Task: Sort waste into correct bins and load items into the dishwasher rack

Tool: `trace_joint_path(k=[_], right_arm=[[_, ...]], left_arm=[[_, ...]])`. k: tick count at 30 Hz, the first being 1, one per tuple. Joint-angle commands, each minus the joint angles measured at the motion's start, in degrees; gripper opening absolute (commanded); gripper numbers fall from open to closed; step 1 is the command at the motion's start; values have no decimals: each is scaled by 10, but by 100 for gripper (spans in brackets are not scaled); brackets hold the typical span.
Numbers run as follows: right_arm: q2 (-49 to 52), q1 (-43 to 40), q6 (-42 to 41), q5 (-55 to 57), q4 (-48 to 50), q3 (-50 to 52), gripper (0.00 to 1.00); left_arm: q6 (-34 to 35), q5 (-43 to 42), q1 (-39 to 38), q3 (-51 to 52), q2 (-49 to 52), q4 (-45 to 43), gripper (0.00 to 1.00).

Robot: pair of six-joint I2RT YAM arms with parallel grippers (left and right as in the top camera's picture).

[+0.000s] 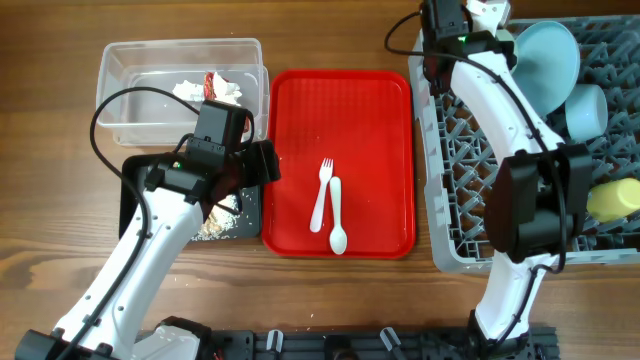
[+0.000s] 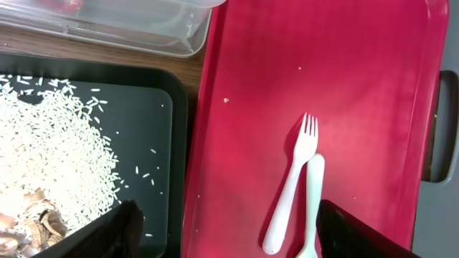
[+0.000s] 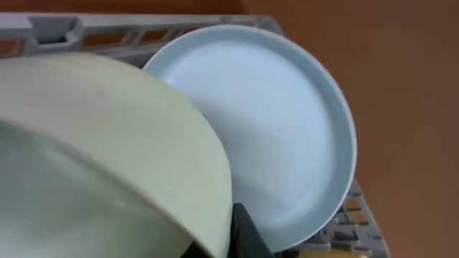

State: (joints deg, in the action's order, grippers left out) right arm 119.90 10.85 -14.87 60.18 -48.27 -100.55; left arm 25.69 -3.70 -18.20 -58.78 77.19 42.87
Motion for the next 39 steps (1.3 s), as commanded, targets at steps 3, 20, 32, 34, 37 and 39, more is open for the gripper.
trace_joint_path(k=[3, 20, 32, 34, 37, 39], right_arm=[[16, 2, -51, -112, -59, 2, 4], [8, 2, -49, -383, -170, 2, 12], [-156, 2, 89, -697, -177, 2, 47], [-159, 5, 87, -766, -205, 2, 47], [-157, 42, 73, -776, -233, 20, 47], [-156, 71, 67, -776, -227, 42, 48]], left_arm=[[5, 2, 4, 0, -10, -2, 79], [5, 1, 4, 0, -10, -2, 79], [5, 2, 4, 0, -10, 0, 82], [6, 7, 4, 0, -10, 5, 83], [43, 33, 22, 0, -10, 31, 87], [49, 33, 42, 0, -10, 46, 87]])
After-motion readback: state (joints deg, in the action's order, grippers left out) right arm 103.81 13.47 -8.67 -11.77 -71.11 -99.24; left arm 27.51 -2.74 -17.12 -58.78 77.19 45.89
